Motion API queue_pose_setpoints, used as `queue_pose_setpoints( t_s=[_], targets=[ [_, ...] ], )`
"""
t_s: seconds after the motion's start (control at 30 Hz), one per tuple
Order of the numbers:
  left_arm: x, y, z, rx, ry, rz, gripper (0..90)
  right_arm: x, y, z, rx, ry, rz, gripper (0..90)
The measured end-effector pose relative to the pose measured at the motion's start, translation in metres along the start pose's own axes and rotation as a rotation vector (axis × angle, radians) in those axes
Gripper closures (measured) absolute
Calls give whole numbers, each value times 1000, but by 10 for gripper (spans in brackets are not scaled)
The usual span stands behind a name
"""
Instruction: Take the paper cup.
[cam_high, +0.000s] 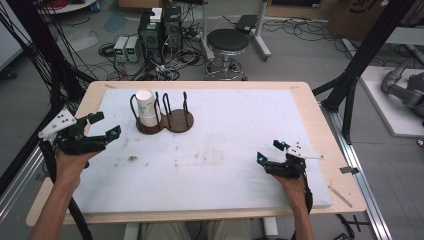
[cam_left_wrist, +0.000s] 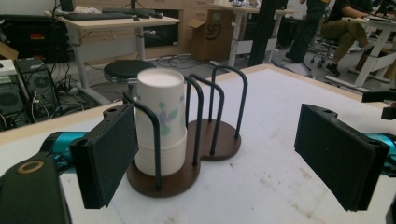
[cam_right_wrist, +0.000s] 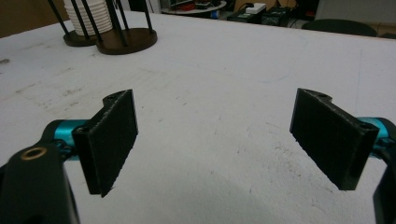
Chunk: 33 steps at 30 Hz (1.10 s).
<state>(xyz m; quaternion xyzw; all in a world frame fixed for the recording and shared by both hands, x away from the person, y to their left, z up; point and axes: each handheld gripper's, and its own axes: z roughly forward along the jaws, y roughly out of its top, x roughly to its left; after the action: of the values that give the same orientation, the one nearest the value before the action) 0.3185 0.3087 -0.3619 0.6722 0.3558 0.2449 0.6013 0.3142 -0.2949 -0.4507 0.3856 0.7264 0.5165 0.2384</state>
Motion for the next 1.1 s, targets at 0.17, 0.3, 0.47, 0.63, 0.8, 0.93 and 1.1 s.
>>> queue_pose_setpoints(
  t_s=[0.17, 0.3, 0.47, 0.63, 0.8, 0.93, 1.1],
  targets=[
    [14, 23, 10, 11, -36, 12, 132, 0, 0, 0, 5, 1, 1, 154],
    [21, 32, 19, 20, -57, 21, 132, 0, 0, 1, 10, 3, 7, 154],
    [34, 44, 38, 80, -103, 46, 131, 1, 0, 1, 10, 1, 3, 155],
    [46, 53, 54, 126, -141, 54, 132, 1, 0, 1, 12, 1, -3, 155],
    [57, 66, 71, 207, -196, 87, 132, 0, 1, 1, 11, 0, 0, 154],
    [65, 77, 85, 264, -249, 101, 132, 1, 1, 1, 14, 0, -3, 154],
    [69, 85, 103, 365, -289, 148, 132, 2, 1, 1, 15, -3, -5, 155]
  ],
)
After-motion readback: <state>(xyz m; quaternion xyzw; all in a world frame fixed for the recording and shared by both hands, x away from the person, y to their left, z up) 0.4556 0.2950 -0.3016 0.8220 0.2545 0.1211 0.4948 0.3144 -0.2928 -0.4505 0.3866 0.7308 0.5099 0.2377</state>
